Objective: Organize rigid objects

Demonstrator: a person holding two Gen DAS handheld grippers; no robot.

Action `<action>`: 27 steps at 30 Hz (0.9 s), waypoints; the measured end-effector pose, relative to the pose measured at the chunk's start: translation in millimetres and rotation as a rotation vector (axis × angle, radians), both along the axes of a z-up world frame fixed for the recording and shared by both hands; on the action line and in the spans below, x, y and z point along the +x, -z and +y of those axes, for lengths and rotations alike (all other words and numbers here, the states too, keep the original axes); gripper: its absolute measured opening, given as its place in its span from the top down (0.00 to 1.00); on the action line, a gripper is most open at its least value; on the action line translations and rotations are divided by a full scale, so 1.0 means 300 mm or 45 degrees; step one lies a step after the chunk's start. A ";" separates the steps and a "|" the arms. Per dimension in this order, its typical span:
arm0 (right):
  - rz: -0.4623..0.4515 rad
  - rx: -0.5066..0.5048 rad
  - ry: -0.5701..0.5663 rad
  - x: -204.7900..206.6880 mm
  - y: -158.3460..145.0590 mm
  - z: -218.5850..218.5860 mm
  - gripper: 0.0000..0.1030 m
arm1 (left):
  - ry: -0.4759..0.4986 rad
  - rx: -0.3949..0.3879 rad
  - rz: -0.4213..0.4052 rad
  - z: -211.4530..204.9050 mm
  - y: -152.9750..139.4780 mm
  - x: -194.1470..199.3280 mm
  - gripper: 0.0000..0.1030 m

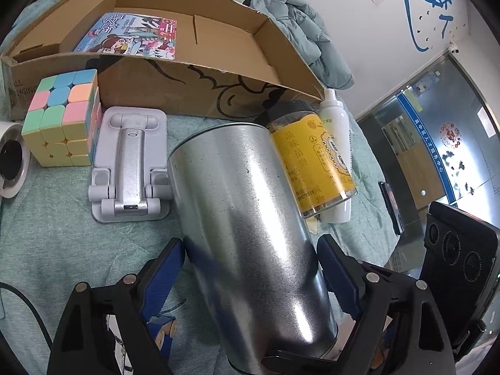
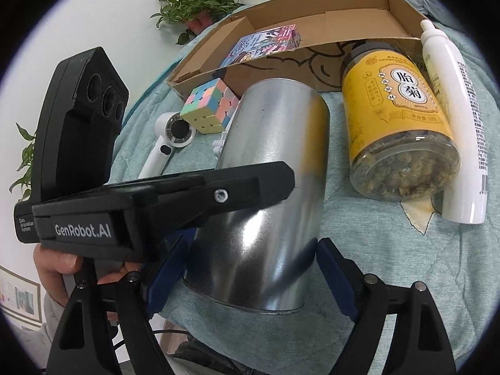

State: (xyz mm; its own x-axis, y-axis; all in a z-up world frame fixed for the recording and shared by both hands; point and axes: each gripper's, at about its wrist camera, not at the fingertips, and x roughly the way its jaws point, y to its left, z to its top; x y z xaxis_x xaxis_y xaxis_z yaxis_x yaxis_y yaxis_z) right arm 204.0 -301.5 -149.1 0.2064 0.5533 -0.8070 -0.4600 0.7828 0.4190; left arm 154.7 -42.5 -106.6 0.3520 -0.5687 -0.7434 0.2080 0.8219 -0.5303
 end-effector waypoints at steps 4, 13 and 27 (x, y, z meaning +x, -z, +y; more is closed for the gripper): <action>-0.015 0.007 0.004 -0.005 -0.002 -0.002 0.18 | 0.013 0.009 -0.016 -0.012 -0.013 -0.003 0.18; -0.082 0.062 0.013 -0.012 -0.056 -0.031 0.19 | -0.017 0.027 -0.125 -0.002 -0.102 -0.025 0.19; -0.192 0.081 -0.005 0.011 -0.145 -0.008 0.19 | -0.034 0.015 -0.224 0.037 -0.216 -0.012 0.20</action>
State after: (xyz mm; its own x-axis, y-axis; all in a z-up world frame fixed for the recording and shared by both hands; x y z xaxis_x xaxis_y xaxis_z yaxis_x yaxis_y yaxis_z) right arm 207.4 -304.0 -105.7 0.3203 0.6033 -0.7304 -0.5248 0.7549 0.3933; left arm 151.1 -31.4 -41.7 0.4925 -0.5488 -0.6755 0.2747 0.8345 -0.4776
